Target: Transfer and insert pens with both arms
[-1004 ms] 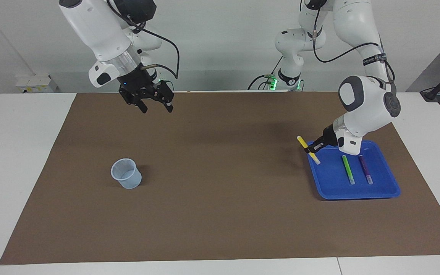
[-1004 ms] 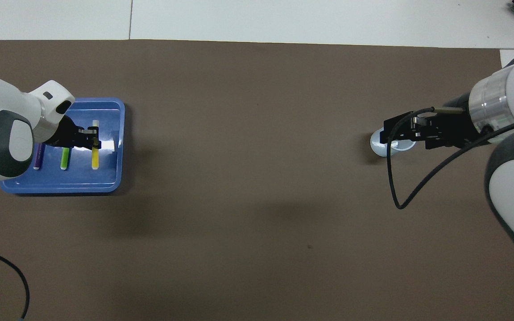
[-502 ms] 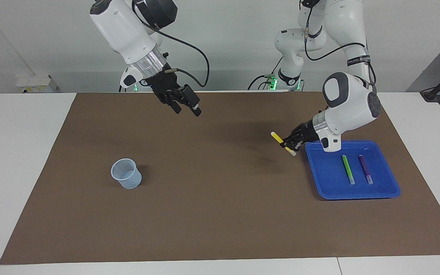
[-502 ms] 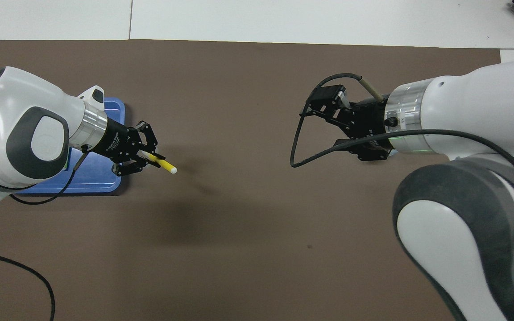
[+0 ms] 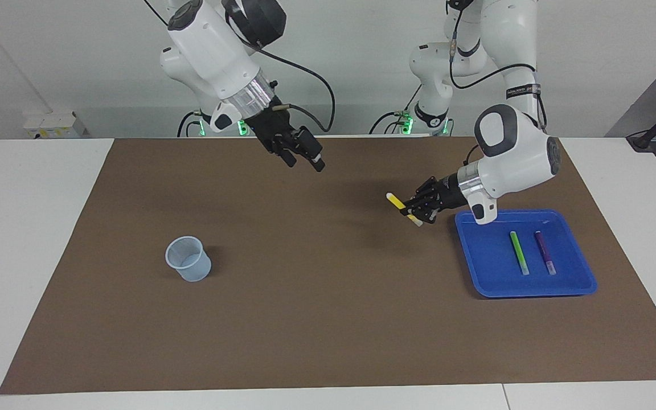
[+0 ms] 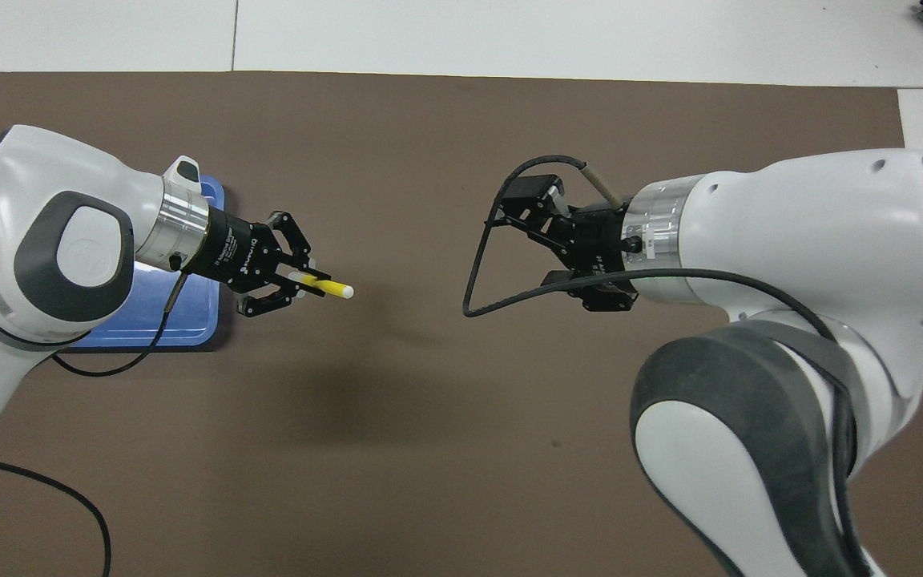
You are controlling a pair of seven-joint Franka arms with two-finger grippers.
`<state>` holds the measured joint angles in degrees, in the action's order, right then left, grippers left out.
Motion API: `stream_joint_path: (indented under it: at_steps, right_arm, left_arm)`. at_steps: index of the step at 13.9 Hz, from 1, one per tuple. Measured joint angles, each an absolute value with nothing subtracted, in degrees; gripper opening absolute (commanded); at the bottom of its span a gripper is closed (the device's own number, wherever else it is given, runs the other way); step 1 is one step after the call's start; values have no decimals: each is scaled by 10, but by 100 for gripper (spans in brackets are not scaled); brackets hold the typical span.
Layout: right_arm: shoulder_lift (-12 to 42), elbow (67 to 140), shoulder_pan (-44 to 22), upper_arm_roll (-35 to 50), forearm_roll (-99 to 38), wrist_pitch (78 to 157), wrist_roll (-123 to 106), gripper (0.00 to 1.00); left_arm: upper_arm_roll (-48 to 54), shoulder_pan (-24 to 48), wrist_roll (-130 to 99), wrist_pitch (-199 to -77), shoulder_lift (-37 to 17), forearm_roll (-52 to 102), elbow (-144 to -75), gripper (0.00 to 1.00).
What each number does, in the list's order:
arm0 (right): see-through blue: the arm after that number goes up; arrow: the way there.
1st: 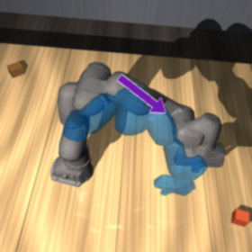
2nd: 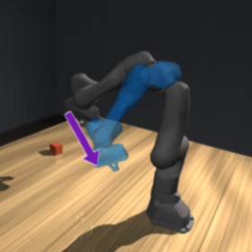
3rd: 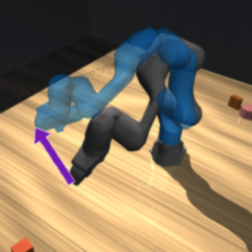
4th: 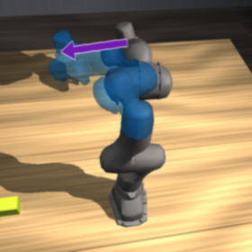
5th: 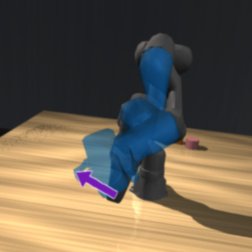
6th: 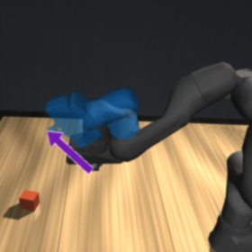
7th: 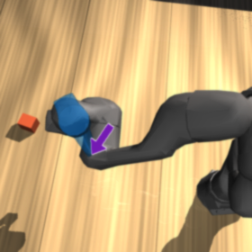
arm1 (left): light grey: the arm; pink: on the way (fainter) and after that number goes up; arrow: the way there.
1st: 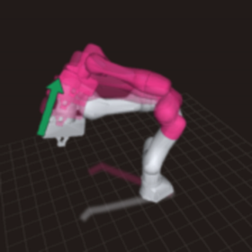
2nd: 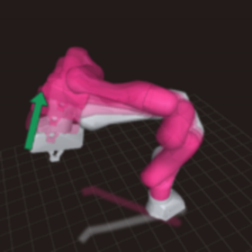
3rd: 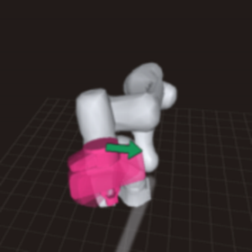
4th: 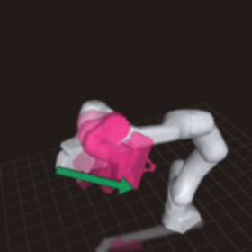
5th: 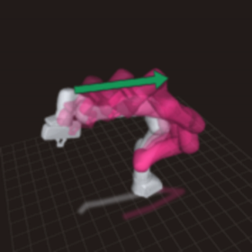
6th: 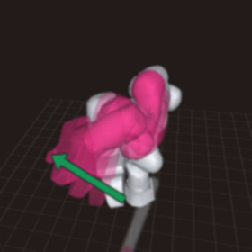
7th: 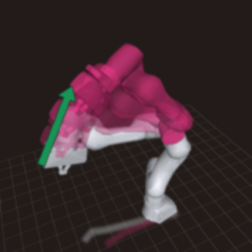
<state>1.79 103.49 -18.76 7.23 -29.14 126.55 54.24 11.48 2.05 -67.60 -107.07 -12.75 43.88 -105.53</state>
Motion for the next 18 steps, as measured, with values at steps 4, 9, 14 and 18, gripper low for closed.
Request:
stream_joint_path:
  at_steps: [4,9,14,18]
  right_arm:
    - [30,1055,-231,73,-293,1330,561,100]
    - [60,1058,-234,67,-324,1392,560,100]
    - [75,1058,-228,65,-325,1404,549,100]
    - [77,1059,-229,68,-343,1404,549,100]
  left_arm:
    - [121,52,-744,-1108,-127,499,-1055,0]
    - [121,85,-796,-1151,-128,536,-1056,0]
    - [123,89,-800,-1144,-125,561,-1056,0]
    - [123,89,-801,-1144,-122,572,-1056,0]
